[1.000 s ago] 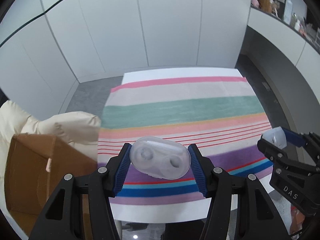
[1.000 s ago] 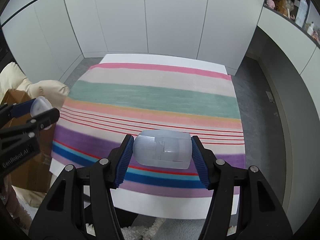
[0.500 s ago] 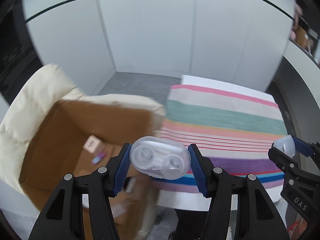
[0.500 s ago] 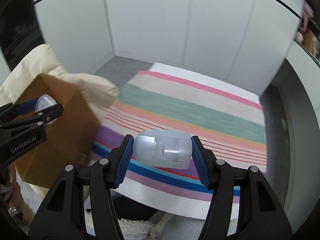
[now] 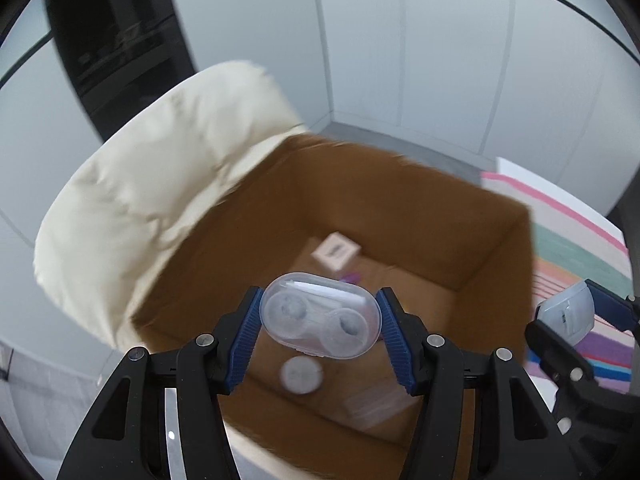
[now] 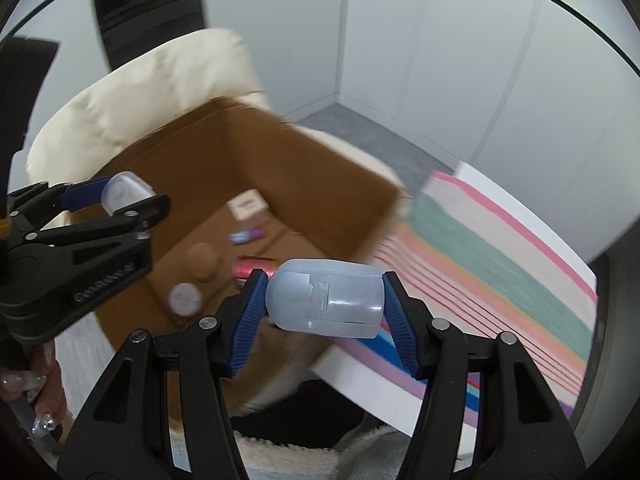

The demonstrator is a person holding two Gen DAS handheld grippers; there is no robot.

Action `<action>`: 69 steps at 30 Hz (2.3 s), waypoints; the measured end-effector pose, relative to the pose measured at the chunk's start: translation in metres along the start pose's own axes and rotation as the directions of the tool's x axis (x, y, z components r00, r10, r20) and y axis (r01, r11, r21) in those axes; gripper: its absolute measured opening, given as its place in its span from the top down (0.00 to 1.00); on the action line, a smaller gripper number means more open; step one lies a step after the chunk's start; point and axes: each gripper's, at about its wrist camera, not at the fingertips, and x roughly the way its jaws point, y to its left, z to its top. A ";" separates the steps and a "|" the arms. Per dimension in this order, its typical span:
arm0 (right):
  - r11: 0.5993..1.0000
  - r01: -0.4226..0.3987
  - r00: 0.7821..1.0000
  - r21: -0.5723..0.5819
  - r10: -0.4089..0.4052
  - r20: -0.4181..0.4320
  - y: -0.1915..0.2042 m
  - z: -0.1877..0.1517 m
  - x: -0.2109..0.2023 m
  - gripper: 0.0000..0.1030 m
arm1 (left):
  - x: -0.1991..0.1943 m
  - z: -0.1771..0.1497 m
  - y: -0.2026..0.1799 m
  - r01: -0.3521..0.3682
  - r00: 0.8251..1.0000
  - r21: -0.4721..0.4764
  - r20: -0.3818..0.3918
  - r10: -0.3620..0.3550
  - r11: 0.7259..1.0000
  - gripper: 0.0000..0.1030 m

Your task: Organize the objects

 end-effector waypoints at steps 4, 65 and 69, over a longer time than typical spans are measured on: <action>0.999 -0.037 0.999 -0.038 0.037 -0.017 0.038 0.007 0.012 0.41 | 0.010 -0.002 0.029 -0.046 0.999 -0.031 -0.009 0.046 0.998 0.43; 0.820 0.215 0.976 0.530 -0.197 -0.092 -0.083 -0.096 -0.249 0.02 | -0.231 -0.022 -0.077 0.304 0.949 0.305 -0.181 -0.259 0.902 0.00; 0.817 0.226 0.973 0.530 -0.214 -0.085 -0.081 -0.096 -0.252 0.02 | -0.231 -0.023 -0.076 0.302 0.950 0.306 -0.179 -0.257 0.903 0.00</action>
